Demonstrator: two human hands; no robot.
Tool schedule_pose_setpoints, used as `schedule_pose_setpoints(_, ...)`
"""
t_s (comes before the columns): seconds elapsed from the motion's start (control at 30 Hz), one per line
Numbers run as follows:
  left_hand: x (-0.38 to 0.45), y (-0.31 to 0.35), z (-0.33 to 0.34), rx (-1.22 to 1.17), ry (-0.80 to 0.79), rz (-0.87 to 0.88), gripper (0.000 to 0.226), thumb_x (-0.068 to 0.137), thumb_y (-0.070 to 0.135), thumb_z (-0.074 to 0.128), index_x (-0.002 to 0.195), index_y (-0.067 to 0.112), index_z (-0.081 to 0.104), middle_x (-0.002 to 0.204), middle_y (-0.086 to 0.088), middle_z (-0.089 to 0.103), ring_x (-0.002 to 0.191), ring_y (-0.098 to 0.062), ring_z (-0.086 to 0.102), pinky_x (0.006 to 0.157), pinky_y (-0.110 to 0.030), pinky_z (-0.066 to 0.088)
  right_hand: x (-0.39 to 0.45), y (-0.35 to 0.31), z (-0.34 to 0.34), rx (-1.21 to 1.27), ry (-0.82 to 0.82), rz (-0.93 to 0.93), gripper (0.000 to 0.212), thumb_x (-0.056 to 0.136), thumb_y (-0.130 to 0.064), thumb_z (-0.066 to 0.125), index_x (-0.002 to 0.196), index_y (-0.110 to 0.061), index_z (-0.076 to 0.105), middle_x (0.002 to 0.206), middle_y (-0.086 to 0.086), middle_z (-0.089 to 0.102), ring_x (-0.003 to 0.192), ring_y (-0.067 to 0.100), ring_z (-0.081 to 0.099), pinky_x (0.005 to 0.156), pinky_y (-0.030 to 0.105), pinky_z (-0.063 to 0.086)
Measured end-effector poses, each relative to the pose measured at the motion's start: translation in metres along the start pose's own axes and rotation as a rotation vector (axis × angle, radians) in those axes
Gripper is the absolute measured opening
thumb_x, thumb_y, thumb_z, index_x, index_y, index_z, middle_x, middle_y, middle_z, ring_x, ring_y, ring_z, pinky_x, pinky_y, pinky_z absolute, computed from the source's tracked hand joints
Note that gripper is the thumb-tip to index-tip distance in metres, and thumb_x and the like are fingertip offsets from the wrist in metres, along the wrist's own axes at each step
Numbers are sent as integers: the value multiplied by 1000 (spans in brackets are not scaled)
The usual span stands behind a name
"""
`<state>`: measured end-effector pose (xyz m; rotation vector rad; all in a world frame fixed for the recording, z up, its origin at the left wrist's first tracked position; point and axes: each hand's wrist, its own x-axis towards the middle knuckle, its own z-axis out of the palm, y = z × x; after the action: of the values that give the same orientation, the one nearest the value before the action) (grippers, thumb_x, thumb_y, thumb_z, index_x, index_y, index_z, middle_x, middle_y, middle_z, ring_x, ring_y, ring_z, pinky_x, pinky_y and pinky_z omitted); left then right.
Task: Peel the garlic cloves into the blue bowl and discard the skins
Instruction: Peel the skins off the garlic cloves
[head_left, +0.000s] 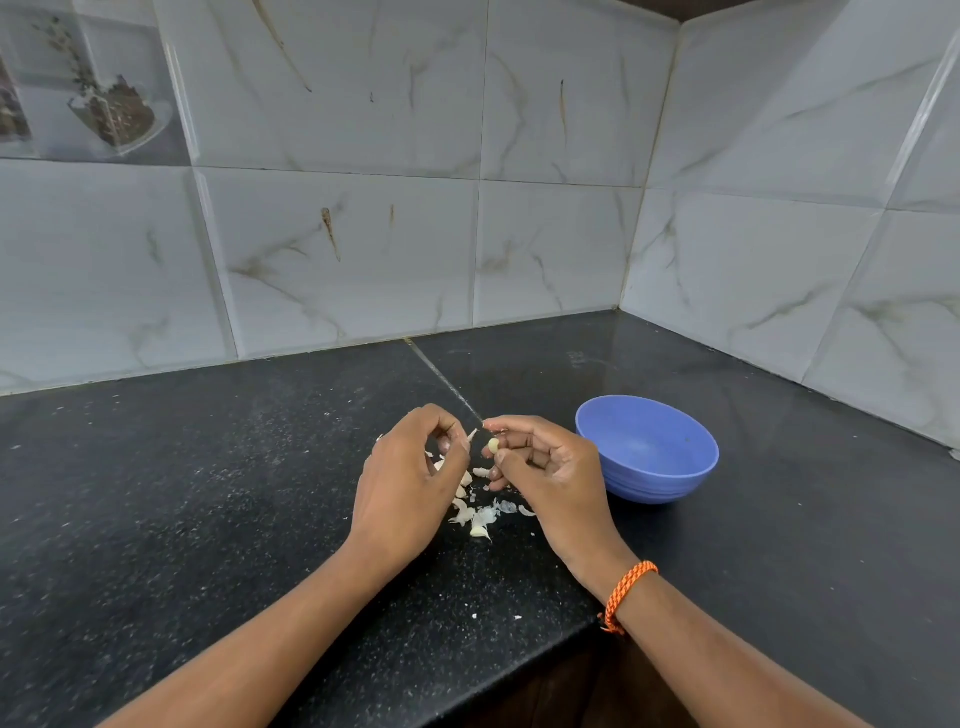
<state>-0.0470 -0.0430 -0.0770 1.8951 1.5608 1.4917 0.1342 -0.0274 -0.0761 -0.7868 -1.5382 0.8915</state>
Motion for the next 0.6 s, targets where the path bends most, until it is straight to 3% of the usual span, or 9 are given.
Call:
schedule_pose_setpoints(0.17, 1, -3, -2, 67, 14, -22, 19, 94, 26, 74, 93, 42, 63, 93, 17, 68, 54, -9, 56, 60, -33, 47, -1, -2, 0, -28, 18, -3, 30, 97, 5, 69, 112, -17, 83, 97, 3, 77, 80, 22, 76, 73, 27, 62)
schedule_pose_setpoints(0.27, 0, -2, -5, 85, 12, -19, 21, 92, 25, 76, 91, 43, 66, 92, 22, 71, 52, -9, 60, 60, -36, 54, -2, -3, 3, -71, -3, -13, 22, 98, 1, 71, 108, -15, 81, 98, 0, 77, 82, 23, 77, 75, 31, 64)
schedule_pose_setpoints(0.37, -1, 2, -5, 113, 13, -44, 18, 93, 28, 80, 87, 44, 73, 71, 26, 70, 51, -4, 64, 62, -36, 59, -4, -4, 6, -122, -24, -40, 15, 96, -5, 76, 106, -17, 78, 98, -3, 78, 90, 23, 77, 77, 38, 66)
schedule_pose_setpoints(0.47, -1, 5, -7, 134, 7, -72, 12, 95, 32, 82, 88, 43, 80, 52, 17, 66, 45, -4, 65, 62, -34, 60, -3, -7, 5, -148, 2, -46, 12, 95, -9, 79, 106, -16, 78, 94, -4, 78, 84, 21, 77, 71, 34, 66)
schedule_pose_setpoints(0.6, -1, 8, -9, 124, -8, -73, 9, 99, 30, 79, 98, 38, 83, 50, 24, 64, 44, -5, 66, 63, -28, 57, 4, -11, -2, -159, 61, -75, 15, 101, -9, 73, 113, -12, 81, 92, -2, 79, 77, 20, 77, 71, 28, 64)
